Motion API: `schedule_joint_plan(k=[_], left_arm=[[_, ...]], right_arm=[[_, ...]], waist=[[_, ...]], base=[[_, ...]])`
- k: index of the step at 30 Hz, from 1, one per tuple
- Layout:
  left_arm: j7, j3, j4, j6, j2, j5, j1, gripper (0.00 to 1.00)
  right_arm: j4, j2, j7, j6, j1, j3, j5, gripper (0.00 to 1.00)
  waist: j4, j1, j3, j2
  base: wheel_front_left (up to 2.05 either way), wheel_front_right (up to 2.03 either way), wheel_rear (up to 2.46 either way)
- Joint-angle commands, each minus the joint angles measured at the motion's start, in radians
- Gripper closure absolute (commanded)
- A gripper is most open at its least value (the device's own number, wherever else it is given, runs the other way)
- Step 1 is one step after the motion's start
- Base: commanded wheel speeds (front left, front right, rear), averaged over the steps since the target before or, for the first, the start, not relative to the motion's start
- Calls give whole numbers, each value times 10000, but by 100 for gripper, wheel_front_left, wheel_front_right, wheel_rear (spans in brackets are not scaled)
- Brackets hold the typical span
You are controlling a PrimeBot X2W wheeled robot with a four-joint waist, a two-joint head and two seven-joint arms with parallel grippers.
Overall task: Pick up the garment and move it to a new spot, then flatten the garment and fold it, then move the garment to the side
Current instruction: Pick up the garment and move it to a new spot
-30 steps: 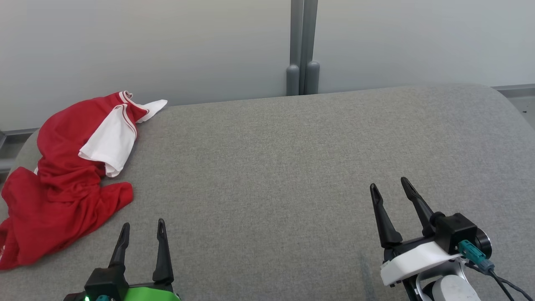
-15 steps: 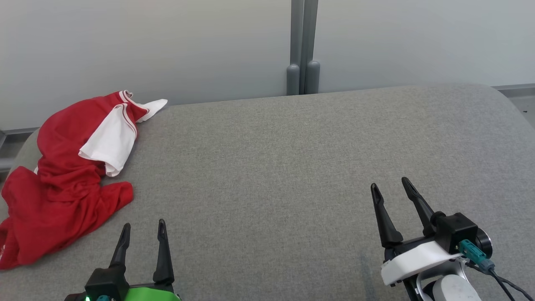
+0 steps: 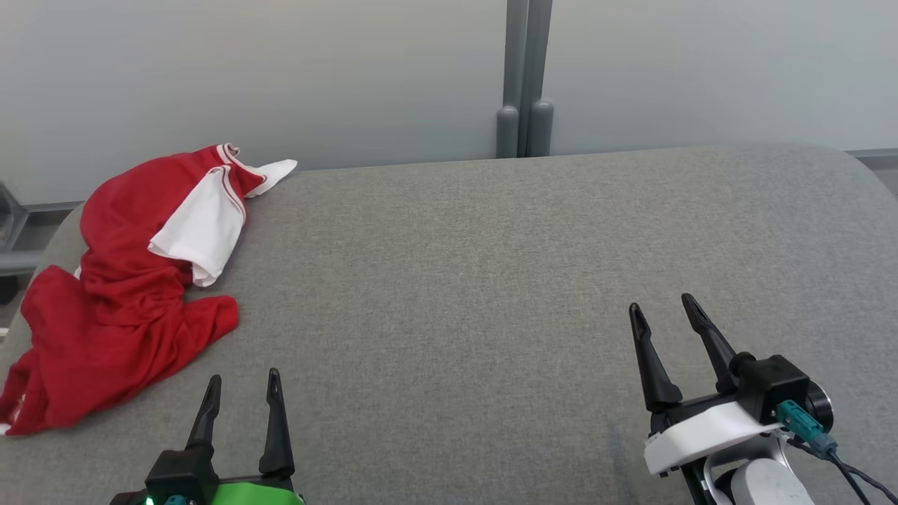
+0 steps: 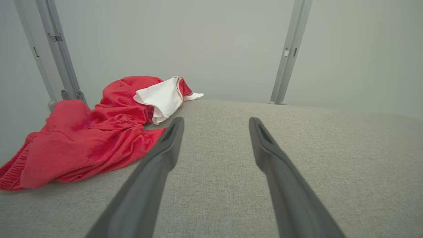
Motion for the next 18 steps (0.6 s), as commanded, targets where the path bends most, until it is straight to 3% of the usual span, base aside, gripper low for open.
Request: schedule_joint_plan(k=[1, 18], left_arm=[[-25, -7, 21, 27, 82, -16, -43, 0], [19, 33, -218, 184, 329, -79, 41, 0]], right_arm=[[-76, -46, -36, 4, -33, -36, -13, 0], [-309, -43, -35, 4, 201, -7, 67, 0]], waist=[[193, -1, 23, 0], [3125, -1, 180, 0]], base=[[0, 0, 0], [0, 0, 0]])
